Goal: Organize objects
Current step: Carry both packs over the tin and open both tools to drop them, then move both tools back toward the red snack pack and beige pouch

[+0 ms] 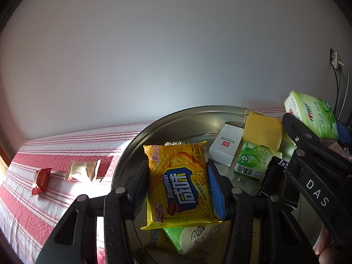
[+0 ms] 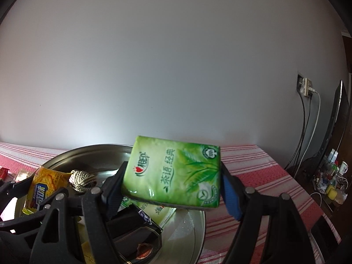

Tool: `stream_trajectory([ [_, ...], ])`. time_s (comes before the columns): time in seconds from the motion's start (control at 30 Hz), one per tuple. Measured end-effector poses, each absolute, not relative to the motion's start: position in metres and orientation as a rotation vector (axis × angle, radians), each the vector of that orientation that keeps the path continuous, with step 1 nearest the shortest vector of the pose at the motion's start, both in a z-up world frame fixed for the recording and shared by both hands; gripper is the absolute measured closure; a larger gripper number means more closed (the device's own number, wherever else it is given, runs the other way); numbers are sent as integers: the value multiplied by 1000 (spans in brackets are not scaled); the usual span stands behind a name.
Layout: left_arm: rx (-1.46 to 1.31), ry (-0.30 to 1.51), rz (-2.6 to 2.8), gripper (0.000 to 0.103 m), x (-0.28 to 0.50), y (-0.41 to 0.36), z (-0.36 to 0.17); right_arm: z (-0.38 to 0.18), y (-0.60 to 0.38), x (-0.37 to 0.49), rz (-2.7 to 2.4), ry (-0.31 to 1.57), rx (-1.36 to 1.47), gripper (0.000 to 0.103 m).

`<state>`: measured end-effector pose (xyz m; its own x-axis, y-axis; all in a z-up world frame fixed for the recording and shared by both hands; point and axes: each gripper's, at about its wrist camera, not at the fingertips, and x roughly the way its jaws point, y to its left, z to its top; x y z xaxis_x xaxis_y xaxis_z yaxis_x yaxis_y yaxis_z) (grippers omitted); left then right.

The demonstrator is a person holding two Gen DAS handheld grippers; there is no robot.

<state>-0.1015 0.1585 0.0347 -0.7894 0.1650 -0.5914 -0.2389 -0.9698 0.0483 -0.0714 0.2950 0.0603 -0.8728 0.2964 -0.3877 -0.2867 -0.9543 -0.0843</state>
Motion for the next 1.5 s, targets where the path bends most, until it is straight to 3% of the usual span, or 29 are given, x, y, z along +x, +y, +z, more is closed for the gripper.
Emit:
stream_trajectory([
  [0.37, -920, 175, 2772, 50, -106, 159, 32, 59, 288, -71, 2846, -19, -613, 25],
  [0.43, -921, 172, 2756, 49, -106, 160, 32, 61, 291, -69, 2869, 20, -604, 5],
  [0.57, -904, 150, 2750, 19, -101, 159, 38, 67, 294, -57, 2876, 55, -519, 0],
  [0.67, -830, 168, 2788, 16, -92, 158, 47, 70, 298, -47, 2855, 97, -449, 0],
  [1.13, -742, 111, 2897, 16, -87, 119, 51, 68, 313, -27, 2808, 263, -365, 0],
  [1.5, -725, 168, 2973, 16, -78, 87, 35, 69, 298, -4, 2734, 283, -276, 0],
])
